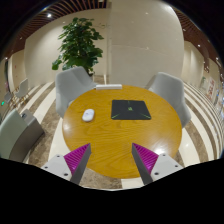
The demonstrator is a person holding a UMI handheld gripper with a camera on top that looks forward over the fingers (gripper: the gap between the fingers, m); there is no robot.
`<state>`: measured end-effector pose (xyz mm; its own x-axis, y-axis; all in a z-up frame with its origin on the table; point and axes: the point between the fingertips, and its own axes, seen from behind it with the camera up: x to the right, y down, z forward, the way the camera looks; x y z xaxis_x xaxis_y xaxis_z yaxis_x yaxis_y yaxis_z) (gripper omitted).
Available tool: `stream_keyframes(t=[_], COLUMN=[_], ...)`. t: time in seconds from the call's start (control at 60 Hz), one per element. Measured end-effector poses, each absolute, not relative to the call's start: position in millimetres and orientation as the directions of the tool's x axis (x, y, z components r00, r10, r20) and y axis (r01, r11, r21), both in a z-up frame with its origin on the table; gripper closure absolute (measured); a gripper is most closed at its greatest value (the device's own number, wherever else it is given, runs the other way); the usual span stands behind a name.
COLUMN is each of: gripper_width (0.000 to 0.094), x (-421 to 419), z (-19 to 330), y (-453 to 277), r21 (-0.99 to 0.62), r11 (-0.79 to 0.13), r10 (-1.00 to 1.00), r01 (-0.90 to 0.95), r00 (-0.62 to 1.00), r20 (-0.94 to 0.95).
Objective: Arrange mouse
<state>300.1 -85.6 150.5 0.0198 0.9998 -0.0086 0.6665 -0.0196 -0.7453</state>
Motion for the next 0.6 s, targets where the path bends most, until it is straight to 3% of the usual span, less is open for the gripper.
stream_keyframes(t=[0.267,0.6], gripper_width=[0.0068,0.0066], x=[280,224], z=[128,90], y=[-179,-220], r21=[-0.734,-0.736], r11=[0.024,0.020], r10=[0.996,0.997], r01=[0.678,0.677], r00=[-0.077,-0.073], r20=[-0.038,-0.040])
